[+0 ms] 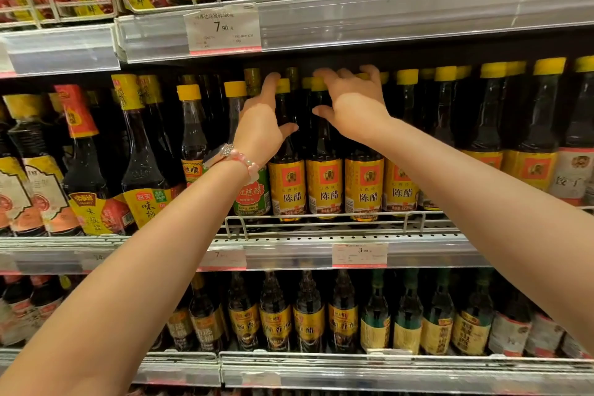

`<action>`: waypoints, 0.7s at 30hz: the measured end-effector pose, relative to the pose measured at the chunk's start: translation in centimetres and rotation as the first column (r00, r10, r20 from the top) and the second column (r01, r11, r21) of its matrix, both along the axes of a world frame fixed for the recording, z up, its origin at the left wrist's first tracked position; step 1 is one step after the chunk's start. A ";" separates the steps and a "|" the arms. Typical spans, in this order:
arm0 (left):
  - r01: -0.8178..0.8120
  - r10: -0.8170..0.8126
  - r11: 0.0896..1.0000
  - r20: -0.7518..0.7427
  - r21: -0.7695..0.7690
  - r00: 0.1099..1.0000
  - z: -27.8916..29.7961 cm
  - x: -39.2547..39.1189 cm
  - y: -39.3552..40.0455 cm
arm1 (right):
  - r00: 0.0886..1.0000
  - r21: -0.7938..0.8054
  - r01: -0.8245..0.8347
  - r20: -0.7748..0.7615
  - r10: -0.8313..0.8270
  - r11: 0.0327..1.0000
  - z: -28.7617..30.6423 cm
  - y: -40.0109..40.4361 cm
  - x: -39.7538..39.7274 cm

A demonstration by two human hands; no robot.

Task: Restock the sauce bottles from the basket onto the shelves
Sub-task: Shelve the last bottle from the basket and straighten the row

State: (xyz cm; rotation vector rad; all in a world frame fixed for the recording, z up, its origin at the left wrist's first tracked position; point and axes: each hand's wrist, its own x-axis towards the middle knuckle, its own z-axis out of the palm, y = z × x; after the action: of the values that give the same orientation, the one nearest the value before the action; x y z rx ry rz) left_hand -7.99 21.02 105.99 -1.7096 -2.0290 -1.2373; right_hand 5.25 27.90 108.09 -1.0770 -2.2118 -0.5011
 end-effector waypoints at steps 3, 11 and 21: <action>0.012 -0.012 1.000 0.004 -0.003 1.000 0.0 -0.2 0.2 | 1.000 -0.023 0.007 -0.014 -0.008 1.000 0.3 -0.2 -0.1; 0.043 -0.043 0.999 0.030 -0.006 0.999 -0.2 0.0 0.1 | 0.999 -0.054 0.040 -0.009 -0.041 0.998 0.4 0.0 -0.5; -0.108 0.111 0.971 0.002 -0.215 0.994 1.0 0.9 0.2 | 0.999 0.141 0.014 0.035 -0.020 0.990 -1.0 0.5 0.1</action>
State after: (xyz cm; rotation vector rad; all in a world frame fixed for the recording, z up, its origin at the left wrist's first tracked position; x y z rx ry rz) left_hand -7.12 21.20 107.03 -1.6540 -2.3045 -1.0313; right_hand 5.40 28.44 107.06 -1.0207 -2.1644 -0.6780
